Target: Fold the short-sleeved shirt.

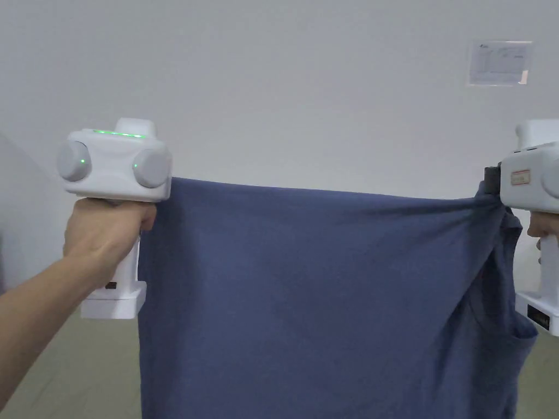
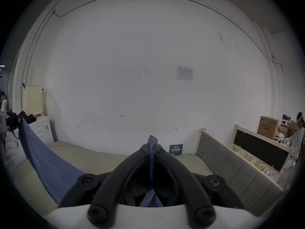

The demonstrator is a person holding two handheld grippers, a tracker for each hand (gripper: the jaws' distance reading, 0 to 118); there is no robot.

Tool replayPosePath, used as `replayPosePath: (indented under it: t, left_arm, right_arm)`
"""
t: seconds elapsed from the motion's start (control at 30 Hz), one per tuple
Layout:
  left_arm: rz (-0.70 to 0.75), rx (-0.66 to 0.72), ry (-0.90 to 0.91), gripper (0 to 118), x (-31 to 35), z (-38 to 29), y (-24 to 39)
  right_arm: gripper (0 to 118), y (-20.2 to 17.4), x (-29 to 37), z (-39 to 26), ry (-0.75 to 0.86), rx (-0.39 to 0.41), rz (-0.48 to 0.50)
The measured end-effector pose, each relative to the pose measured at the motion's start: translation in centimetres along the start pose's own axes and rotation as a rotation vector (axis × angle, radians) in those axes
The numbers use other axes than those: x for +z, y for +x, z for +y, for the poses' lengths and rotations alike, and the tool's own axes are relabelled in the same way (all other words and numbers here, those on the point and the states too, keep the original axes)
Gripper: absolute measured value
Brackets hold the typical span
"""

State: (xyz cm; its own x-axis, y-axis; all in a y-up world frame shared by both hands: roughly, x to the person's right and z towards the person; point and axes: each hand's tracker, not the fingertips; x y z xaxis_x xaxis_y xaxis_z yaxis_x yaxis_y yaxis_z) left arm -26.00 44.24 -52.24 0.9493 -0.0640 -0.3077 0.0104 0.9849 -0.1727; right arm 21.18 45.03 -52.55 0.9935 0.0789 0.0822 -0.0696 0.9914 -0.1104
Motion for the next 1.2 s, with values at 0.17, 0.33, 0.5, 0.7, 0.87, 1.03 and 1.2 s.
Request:
replayPosePath:
  t: [0.17,0.33,0.5,0.7,0.87,1.03,1.2]
  left_arm:
    - [0.055,-0.004,-0.008,0,-4.0,1.2,1.6]
    - [0.077,-0.002,0.023,0,-8.3,1.4,3.4]
    - [0.105,-0.059,-0.009,0,-11.9,0.4,5.2]
    - [0.112,-0.118,-0.018,0,-17.1,-2.6,7.3]
    - [0.072,-0.093,-0.113,0,-19.2,-8.5,8.3]
    - [-0.004,-0.04,-0.248,0,-17.6,-18.3,7.2]
    - [-0.007,-0.061,-0.331,0,-13.5,-25.9,5.5]
  right_arm:
    - [3,-0.7,-4.6,0.8,-0.006,0.013,-0.011]
    - [3,-1.9,-9.0,0.9,-0.011,0.057,-0.03]
    - [3,-2.8,-13.2,0.2,-0.019,0.08,-0.053]
    - [3,-3.4,-17.3,-2.5,-0.064,0.095,-0.069]
    - [3,-3.6,-17.9,-9.7,-0.147,0.051,-0.022]
    - [3,-3.7,-15.0,-19.4,-0.27,0.074,0.019]
    - [3,-3.2,-9.8,-26.9,-0.38,-0.027,0.073]
